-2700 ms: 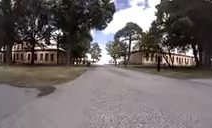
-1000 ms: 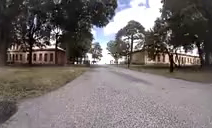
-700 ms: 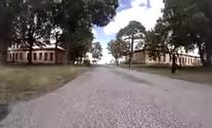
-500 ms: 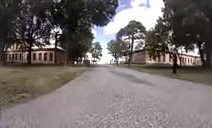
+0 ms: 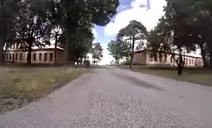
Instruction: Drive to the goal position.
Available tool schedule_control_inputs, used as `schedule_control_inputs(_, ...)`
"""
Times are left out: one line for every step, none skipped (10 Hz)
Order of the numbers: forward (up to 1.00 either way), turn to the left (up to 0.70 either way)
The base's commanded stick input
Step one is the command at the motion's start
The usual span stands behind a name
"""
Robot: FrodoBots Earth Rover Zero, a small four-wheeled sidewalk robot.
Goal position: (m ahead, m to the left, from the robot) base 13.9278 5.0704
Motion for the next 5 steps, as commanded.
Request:
schedule_control_inputs(0.70, 0.00)
schedule_control_inputs(0.70, 0.00)
schedule_control_inputs(0.70, 0.00)
schedule_control_inputs(0.70, 0.00)
schedule_control_inputs(0.70, 0.00)
